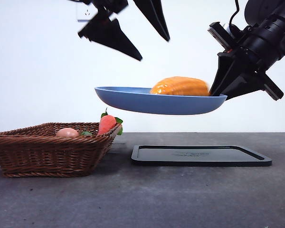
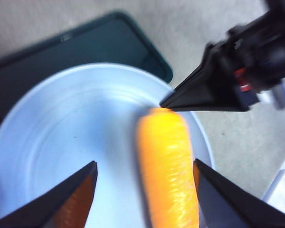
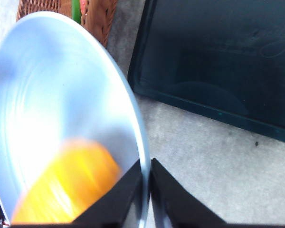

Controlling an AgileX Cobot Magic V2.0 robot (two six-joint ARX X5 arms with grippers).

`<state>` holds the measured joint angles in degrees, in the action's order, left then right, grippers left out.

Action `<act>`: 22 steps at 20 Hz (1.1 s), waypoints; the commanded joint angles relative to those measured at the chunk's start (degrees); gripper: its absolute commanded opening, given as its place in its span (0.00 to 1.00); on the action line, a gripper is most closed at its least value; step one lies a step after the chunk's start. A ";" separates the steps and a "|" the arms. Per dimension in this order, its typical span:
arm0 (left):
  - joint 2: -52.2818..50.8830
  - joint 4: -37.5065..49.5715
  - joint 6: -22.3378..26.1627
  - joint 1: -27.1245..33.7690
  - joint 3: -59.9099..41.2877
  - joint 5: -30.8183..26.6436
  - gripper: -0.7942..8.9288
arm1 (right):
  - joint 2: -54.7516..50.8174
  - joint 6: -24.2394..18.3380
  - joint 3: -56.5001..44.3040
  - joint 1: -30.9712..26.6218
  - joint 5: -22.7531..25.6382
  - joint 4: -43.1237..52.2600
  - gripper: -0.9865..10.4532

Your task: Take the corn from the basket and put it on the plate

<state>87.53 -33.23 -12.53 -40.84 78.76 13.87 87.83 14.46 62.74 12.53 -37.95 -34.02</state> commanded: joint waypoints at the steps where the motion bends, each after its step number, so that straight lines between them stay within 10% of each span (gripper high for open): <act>1: -1.97 -0.59 1.60 -0.04 1.33 0.07 0.42 | 0.57 1.75 1.07 -0.98 -0.59 0.70 0.09; 22: -19.89 -4.57 2.89 0.00 1.33 0.04 0.42 | 27.04 3.13 18.08 -11.85 5.03 4.11 0.09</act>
<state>67.42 -37.98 -10.11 -40.51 78.76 13.85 113.73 16.99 79.59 0.43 -32.51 -30.61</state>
